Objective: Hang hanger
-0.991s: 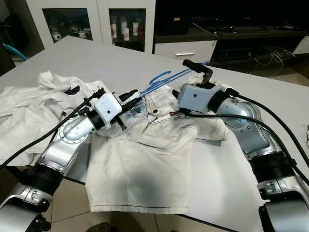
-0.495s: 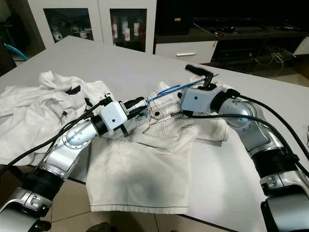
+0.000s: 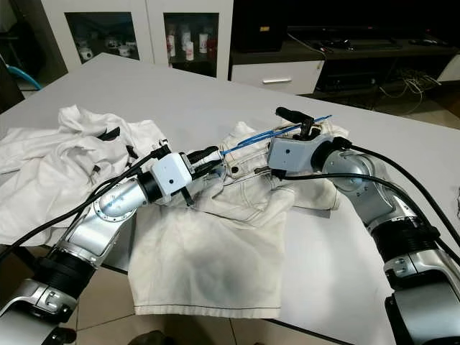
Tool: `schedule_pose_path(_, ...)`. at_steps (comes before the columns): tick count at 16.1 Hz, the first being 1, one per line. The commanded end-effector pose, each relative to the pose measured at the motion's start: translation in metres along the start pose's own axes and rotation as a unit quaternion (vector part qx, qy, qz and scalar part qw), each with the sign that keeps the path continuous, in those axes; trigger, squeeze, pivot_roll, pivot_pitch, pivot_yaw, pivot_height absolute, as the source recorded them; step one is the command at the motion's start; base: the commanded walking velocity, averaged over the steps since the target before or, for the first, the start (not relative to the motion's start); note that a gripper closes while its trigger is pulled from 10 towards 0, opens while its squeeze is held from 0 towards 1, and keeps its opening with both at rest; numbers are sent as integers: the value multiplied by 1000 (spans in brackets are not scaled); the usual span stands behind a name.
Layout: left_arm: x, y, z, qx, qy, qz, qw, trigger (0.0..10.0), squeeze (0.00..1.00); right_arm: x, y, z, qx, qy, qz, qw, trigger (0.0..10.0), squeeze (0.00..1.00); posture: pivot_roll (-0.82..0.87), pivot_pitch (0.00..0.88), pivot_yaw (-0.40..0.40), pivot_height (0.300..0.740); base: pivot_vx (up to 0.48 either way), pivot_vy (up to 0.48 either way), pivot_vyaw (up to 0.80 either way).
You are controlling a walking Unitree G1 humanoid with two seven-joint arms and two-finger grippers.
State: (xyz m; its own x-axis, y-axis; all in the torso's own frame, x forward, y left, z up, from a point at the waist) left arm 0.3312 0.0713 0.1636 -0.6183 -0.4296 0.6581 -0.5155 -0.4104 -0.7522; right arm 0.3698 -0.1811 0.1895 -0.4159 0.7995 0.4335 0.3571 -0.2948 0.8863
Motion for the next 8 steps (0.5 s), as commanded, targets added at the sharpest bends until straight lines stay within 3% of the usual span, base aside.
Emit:
schedule_pose_path(1, 5, 0, 1, -5, 8, 12, 1000, 10000, 0, 0, 7, 1, -11, -1, -2, 1000, 0, 0, 65, 0, -58, 723, 0, 0, 0)
schedule_pose_path(8, 7, -2, 3, 9, 11, 17, 1000, 10000, 0, -1, 12, 2, -33, -9, -8, 999, 0, 0, 62, 0, -61, 723, 0, 0, 0)
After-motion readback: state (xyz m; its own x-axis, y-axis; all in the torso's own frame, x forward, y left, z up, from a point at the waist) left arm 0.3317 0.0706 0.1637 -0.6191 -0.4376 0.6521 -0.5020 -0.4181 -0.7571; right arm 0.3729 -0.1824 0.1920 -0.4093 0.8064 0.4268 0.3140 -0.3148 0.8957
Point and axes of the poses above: a point about 5 cm out from each wrist's last joint towards the gripper, its own z axis pointing out of the wrist towards the gripper, its own x axis along the axis of the wrist's last joint, y = z × x, the point moved 2 cm from there along z, pointing out of the wrist towards the gripper, and after that the axes turned 9 degrees about z, right-handed, at the moved point
